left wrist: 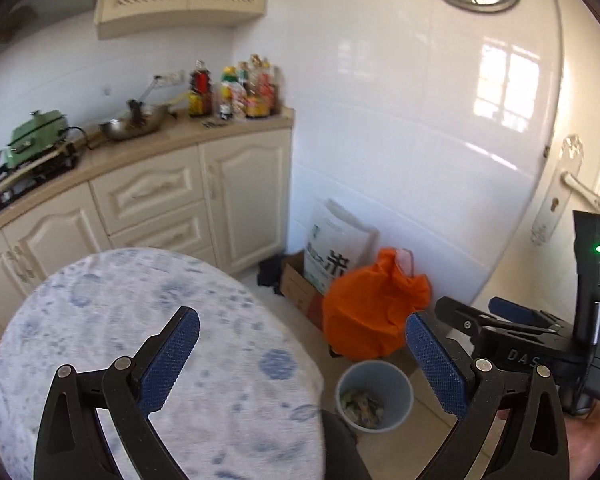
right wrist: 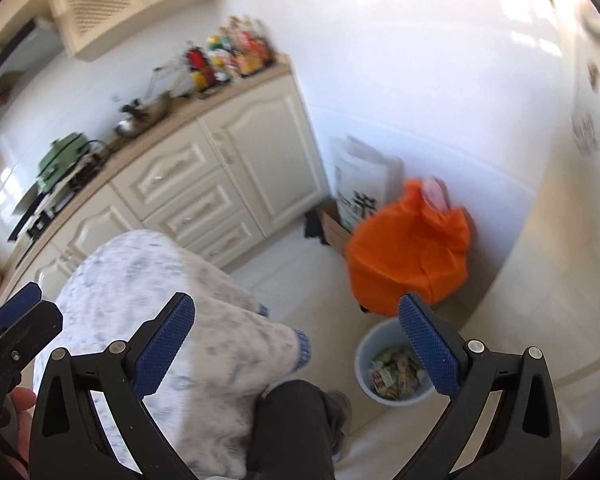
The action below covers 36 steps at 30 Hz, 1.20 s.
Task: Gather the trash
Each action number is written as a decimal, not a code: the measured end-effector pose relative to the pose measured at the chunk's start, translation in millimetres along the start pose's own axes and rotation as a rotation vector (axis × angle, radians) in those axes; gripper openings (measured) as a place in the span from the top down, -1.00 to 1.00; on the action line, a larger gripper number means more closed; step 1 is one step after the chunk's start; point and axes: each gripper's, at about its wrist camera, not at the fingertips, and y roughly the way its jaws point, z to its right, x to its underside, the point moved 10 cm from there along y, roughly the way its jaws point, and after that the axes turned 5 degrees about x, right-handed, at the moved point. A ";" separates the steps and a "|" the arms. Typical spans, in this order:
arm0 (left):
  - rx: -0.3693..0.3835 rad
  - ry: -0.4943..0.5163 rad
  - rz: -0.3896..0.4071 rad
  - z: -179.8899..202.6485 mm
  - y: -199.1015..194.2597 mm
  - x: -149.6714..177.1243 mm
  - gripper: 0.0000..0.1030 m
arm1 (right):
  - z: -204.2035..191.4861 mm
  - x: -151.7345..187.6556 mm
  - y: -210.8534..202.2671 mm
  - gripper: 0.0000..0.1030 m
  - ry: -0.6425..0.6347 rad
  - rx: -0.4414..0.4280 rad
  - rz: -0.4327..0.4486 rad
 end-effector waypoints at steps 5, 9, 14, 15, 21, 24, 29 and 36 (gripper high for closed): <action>-0.085 -0.068 0.094 -54.0 -73.0 5.4 -0.99 | -77.8 -14.2 -30.5 -1.00 -0.103 -0.104 0.068; -0.171 -0.118 0.154 -92.7 -124.5 13.9 -0.99 | -147.5 -16.4 -58.1 -1.00 -0.211 -0.190 0.124; -0.282 -0.177 0.219 -128.3 -180.0 21.0 -0.99 | -217.2 -11.3 -84.3 -1.00 -0.302 -0.295 0.165; -0.306 -0.185 0.228 -133.8 -189.7 22.7 -0.99 | -229.3 -10.0 -88.1 -1.00 -0.317 -0.311 0.171; -0.433 -0.209 0.280 -159.6 -233.5 38.9 -0.99 | -285.0 2.5 -105.3 -1.00 -0.370 -0.382 0.188; -0.483 -0.214 0.289 -161.6 -244.9 48.0 -0.99 | -308.7 12.2 -113.0 -1.00 -0.421 -0.394 0.198; -0.551 -0.217 0.298 -157.0 -254.3 60.6 -0.99 | -330.9 26.2 -121.1 -1.00 -0.457 -0.417 0.206; -0.571 -0.242 0.293 -144.5 -252.3 69.6 -0.99 | -344.2 35.5 -118.5 -1.00 -0.477 -0.414 0.198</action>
